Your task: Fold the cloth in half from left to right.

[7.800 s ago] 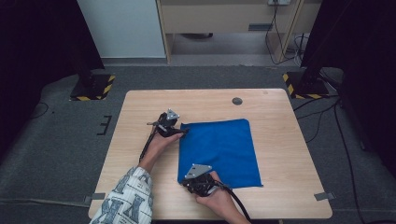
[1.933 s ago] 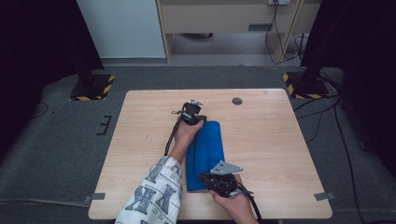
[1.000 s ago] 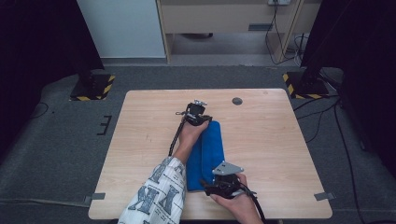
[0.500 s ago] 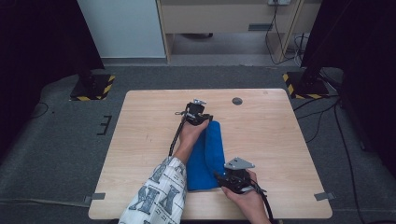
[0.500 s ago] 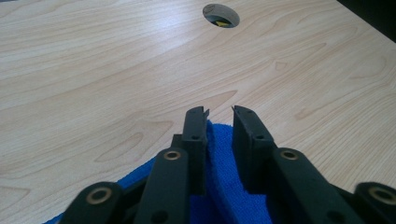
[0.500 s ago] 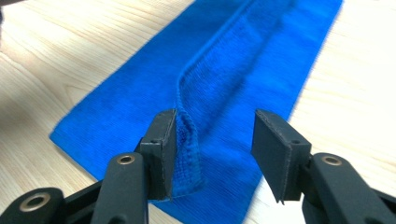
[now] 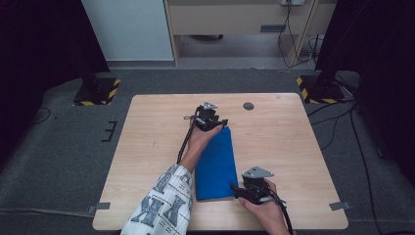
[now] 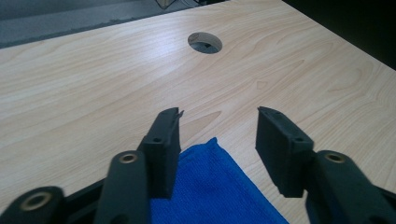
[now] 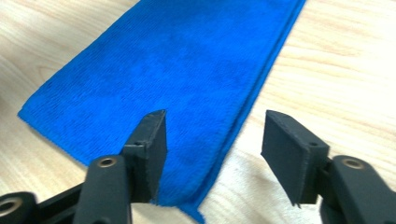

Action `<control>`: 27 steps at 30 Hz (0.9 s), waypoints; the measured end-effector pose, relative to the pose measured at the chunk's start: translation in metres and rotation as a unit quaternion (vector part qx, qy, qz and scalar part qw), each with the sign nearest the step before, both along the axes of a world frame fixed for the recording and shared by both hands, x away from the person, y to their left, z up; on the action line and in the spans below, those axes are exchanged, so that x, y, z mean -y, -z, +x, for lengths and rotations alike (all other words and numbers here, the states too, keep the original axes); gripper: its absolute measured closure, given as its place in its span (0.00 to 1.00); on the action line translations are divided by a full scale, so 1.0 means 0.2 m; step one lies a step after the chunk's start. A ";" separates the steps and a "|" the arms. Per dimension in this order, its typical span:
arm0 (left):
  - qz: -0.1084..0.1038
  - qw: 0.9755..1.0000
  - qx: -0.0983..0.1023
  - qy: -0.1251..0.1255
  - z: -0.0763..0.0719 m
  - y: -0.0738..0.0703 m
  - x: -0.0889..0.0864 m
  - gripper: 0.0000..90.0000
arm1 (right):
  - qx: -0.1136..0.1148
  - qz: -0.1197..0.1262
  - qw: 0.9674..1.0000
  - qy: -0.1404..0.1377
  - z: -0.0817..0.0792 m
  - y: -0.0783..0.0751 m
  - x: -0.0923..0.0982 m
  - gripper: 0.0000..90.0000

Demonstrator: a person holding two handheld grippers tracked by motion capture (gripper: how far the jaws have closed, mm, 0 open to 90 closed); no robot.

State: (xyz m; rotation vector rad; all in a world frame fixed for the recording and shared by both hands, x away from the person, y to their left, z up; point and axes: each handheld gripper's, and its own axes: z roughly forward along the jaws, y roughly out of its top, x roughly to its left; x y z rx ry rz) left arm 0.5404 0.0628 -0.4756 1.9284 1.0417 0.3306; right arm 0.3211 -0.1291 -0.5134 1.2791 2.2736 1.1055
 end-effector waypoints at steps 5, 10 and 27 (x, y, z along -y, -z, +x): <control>-0.002 1.000 0.004 0.002 -0.04 -0.03 -0.03 0.45 | 0.004 0.012 1.000 0.004 0.05 0.00 0.02 0.35; 0.004 1.000 0.007 0.005 -0.07 -0.05 -0.06 0.38 | 0.009 0.010 1.000 0.003 0.07 0.00 0.05 0.30; 0.020 1.000 0.000 0.023 -0.23 -0.09 -0.11 0.18 | 0.047 0.000 0.999 -0.004 0.12 0.00 0.10 0.16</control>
